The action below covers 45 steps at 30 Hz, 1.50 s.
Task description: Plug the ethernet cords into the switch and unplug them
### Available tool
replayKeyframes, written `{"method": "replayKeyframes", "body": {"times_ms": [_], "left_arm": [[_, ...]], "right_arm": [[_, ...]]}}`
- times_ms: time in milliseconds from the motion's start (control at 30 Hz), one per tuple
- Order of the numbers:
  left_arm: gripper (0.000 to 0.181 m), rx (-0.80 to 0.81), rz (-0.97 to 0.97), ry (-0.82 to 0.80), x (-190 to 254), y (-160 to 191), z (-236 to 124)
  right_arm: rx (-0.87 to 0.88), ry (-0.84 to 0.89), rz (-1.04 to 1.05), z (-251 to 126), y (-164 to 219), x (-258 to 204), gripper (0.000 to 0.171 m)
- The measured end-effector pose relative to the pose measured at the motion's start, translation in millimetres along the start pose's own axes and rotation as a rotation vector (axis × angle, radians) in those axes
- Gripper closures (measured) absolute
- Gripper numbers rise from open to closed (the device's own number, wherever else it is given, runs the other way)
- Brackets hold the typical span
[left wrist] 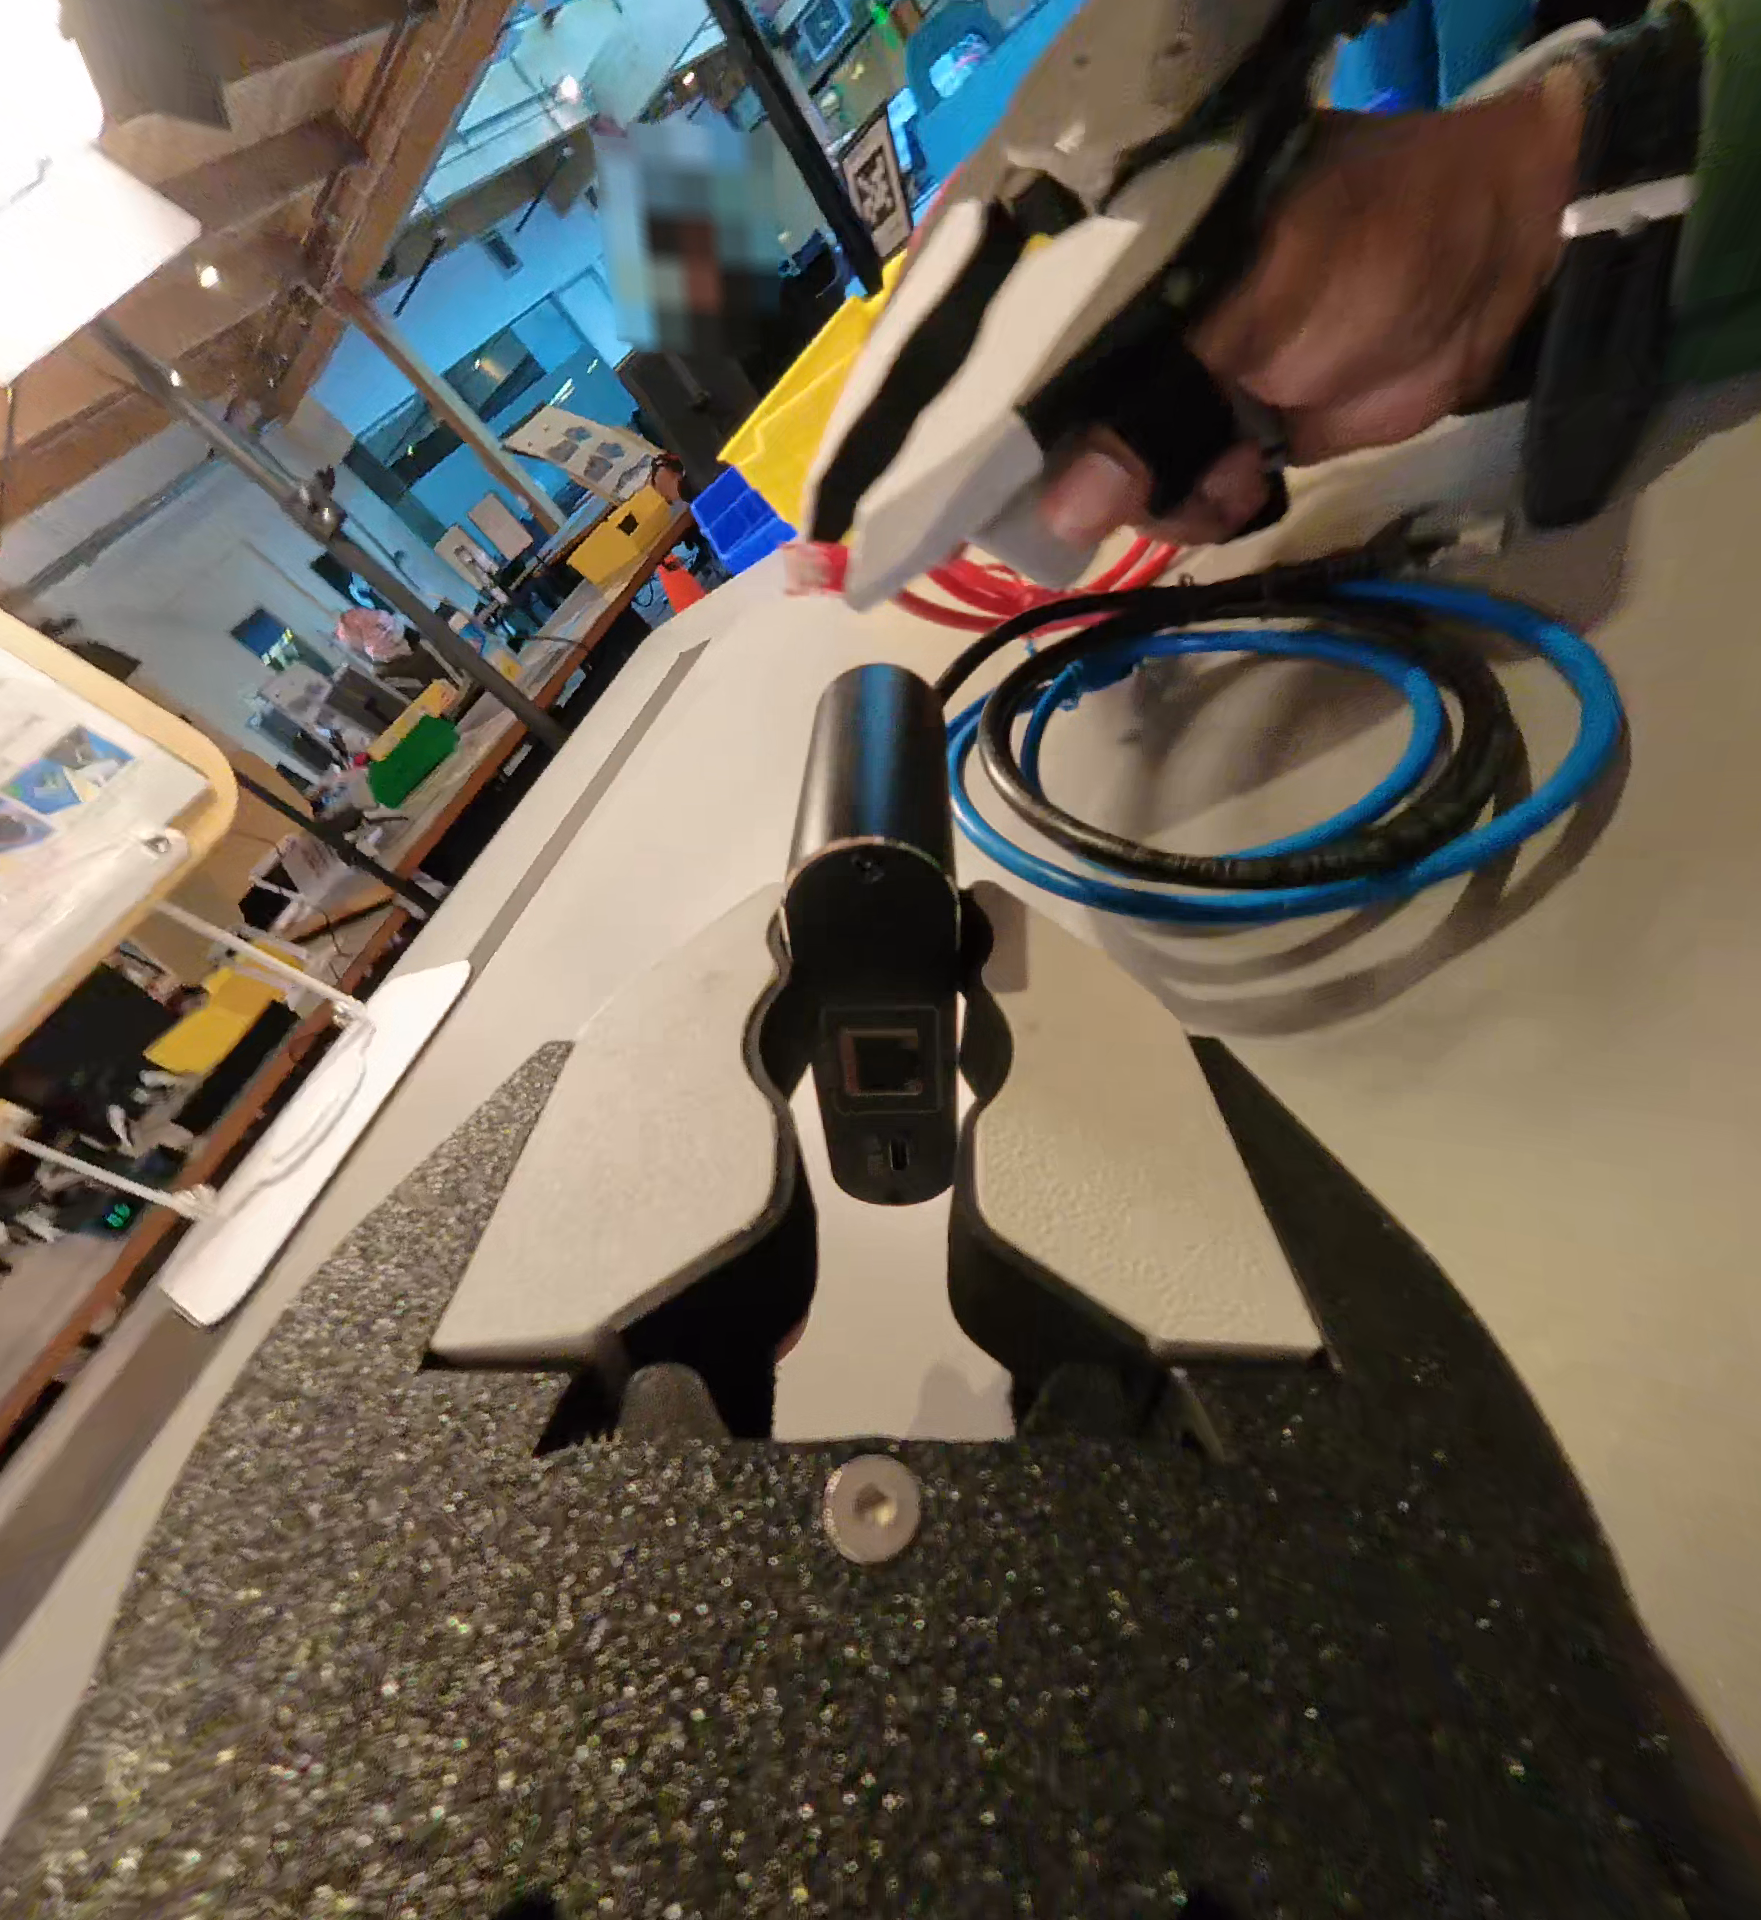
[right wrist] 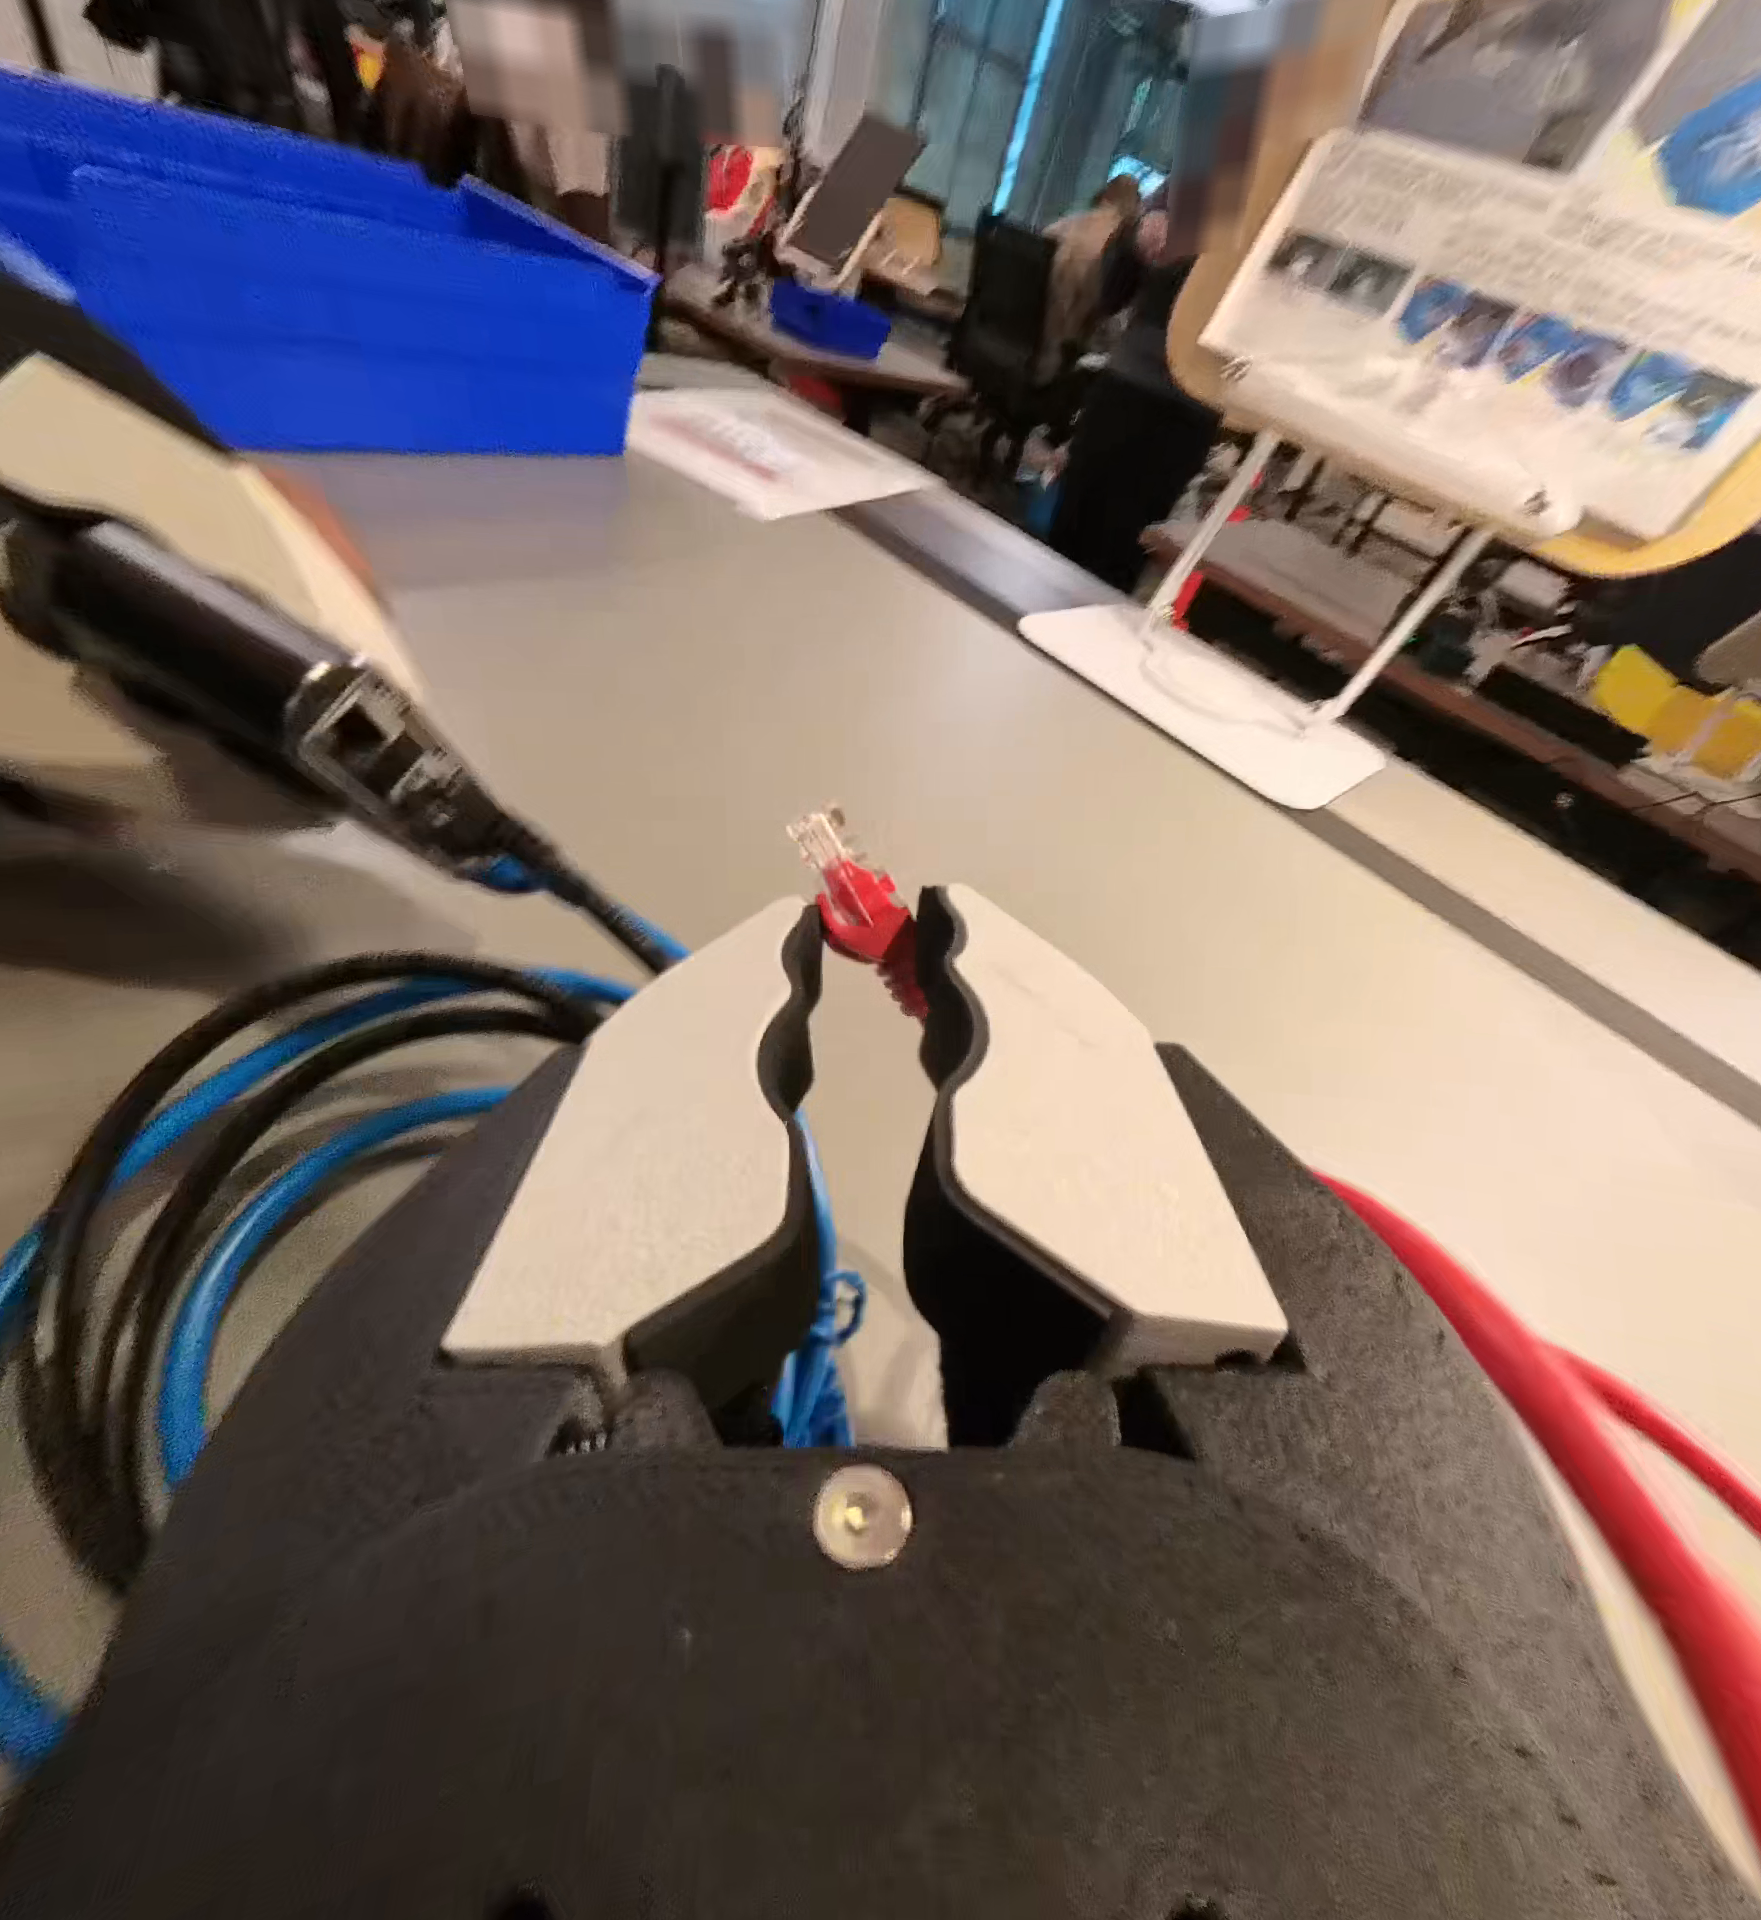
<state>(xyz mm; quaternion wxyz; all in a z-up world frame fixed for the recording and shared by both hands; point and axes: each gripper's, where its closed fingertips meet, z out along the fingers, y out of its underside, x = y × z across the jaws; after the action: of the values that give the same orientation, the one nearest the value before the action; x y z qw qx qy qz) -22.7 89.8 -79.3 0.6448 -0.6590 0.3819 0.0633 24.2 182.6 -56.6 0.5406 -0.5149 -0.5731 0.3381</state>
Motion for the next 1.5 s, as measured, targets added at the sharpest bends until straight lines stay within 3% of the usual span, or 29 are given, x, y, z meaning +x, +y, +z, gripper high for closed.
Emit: {"method": "replayKeyframes", "body": {"times_ms": [133,267,433,567,667,833,1167,1300,1500], "left_arm": [[0.155,-0.002,-0.169,-0.036,-19.9,0.3,1.4],[0.155,0.087,-0.323,-0.024,-34.8,-6.6,-9.9],[0.156,0.134,-0.419,0.005,-41.5,-9.0,-16.5],[0.155,0.14,-0.408,0.038,-35.0,-12.4,-16.7],[0.155,0.191,-0.395,0.107,-24.8,-22.0,-19.4],[0.155,0.223,-0.315,0.195,-5.0,-31.5,-20.2],[0.155,0.235,-0.242,0.191,2.2,-34.3,-18.6],[0.145,0.111,-0.11,0.155,13.0,-19.5,-8.1],[0.153,0.051,-0.011,0.123,19.0,-11.5,-0.8]], "right_arm": [[-0.098,-0.016,0.061,8.2,18.8,2.2,0.15],[-0.01,0.049,0.048,0.9,-2.7,9.0,0.138],[0.046,-0.004,0.02,-2.5,-27.1,-11.5,0.132],[0.063,-0.111,-0.106,8.7,-43.4,-47.1,0.127],[-0.008,-0.22,-0.24,23.7,-34.7,-75.6,0.126],[0.043,-0.354,-0.301,23.3,-32.6,-105.2,0.146],[0.053,-0.332,-0.292,17.6,-26.3,-103.0,0.153],[0.022,-0.297,-0.379,13.8,-18.0,-103.6,0.155],[-0.021,-0.212,-0.466,12.2,-14.2,-101.3,0.153]]}}
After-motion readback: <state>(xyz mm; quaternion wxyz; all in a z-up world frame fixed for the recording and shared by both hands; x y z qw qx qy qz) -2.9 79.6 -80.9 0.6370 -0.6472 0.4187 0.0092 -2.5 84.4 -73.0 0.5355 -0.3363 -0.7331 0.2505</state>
